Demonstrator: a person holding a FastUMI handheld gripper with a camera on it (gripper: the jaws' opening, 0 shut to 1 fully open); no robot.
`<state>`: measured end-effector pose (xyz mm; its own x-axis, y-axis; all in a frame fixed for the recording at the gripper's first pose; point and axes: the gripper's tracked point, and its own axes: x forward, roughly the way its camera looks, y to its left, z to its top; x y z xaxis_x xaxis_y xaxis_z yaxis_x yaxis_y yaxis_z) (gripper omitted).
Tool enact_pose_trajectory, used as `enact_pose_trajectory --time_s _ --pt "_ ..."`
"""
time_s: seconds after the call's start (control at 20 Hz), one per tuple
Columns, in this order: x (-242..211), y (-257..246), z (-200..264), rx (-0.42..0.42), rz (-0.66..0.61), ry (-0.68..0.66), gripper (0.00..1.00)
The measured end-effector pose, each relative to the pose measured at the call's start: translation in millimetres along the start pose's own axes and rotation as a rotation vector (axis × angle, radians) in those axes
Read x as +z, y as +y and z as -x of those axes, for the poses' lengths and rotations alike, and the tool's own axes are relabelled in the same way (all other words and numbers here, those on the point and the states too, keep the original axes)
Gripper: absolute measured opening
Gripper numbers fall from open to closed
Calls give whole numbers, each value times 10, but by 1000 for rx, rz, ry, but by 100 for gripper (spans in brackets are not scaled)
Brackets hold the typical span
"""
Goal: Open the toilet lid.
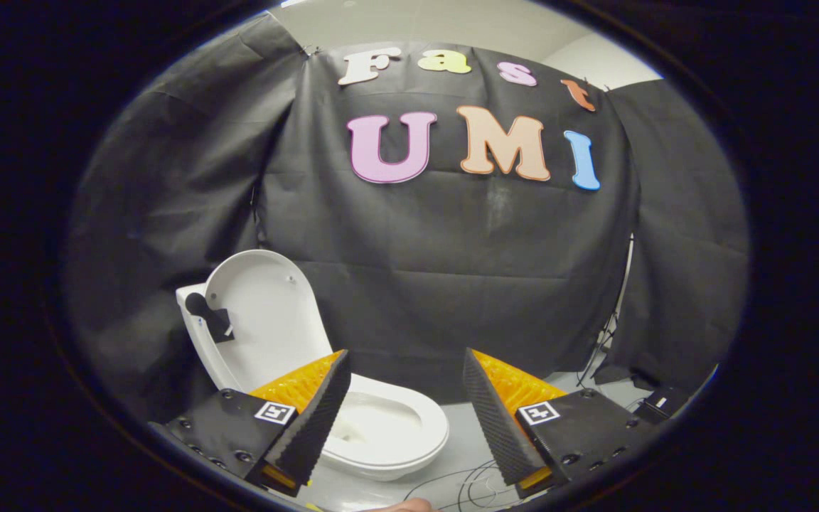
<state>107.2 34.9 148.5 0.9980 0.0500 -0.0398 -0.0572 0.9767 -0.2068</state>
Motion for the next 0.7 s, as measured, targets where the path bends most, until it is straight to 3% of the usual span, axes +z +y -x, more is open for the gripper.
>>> enact_pose_trajectory --time_s 0.7 --pt "-44 -244 37 -32 -31 -3 98"
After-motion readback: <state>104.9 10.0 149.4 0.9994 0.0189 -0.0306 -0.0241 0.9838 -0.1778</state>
